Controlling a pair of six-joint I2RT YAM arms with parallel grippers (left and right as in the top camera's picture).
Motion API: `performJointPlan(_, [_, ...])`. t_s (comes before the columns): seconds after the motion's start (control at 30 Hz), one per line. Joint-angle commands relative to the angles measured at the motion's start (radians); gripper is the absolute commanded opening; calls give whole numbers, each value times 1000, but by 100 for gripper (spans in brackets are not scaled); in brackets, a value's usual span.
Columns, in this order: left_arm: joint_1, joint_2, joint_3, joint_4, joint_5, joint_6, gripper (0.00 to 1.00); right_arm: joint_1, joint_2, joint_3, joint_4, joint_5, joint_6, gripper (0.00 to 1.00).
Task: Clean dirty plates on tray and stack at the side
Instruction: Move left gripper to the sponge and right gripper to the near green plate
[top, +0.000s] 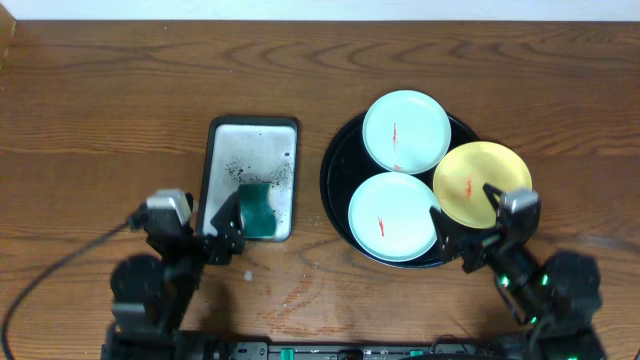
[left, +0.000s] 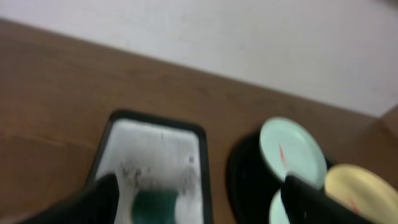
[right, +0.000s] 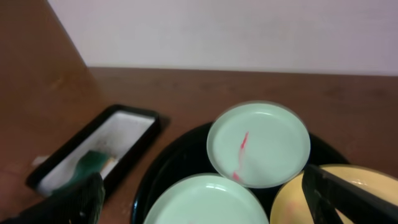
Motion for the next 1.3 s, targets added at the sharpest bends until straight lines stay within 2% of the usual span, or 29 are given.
performJointPlan(0.0, [-4, 156, 186, -111, 31, 6, 84, -12, 196, 204, -116, -22, 8, 99])
performJointPlan(0.17, [-4, 379, 464, -379, 30, 6, 84, -12, 494, 516, -409, -35, -8, 99])
performJointPlan(0.33, [-4, 479, 549, -465, 31, 34, 84, -8, 669, 658, -547, -45, -63, 99])
performJointPlan(0.5, [-4, 494, 549, -502, 93, 28, 84, -8, 742, 670, -536, -195, -48, 99])
performJointPlan(0.63, [-5, 502, 542, -514, 124, 28, 84, -8, 766, 669, -526, -217, -48, 99])
performJointPlan(0.67, [-7, 510, 538, -517, 123, 29, 82, -7, 771, 669, -526, -215, -48, 91])
performJointPlan(0.7, [-10, 525, 534, -520, 123, 26, 74, -4, 777, 669, -528, -214, -42, 80])
performJointPlan(0.73, [-16, 543, 531, -525, 122, 15, 71, 3, 784, 669, -534, -208, -28, 78])
performJointPlan(0.9, [-84, 731, 520, -593, -92, -85, 70, 79, 819, 669, -578, -35, 58, 79])
performJointPlan(1.0, [-113, 842, 520, -583, -95, -85, 69, 96, 821, 669, -594, 3, 74, 77])
performJointPlan(1.1, [-123, 958, 520, -579, -94, -113, 70, 97, 828, 669, -655, 133, 131, 76])
performJointPlan(1.27, [-123, 1004, 520, -572, -89, -115, 69, 95, 894, 668, -747, 171, 143, 74])
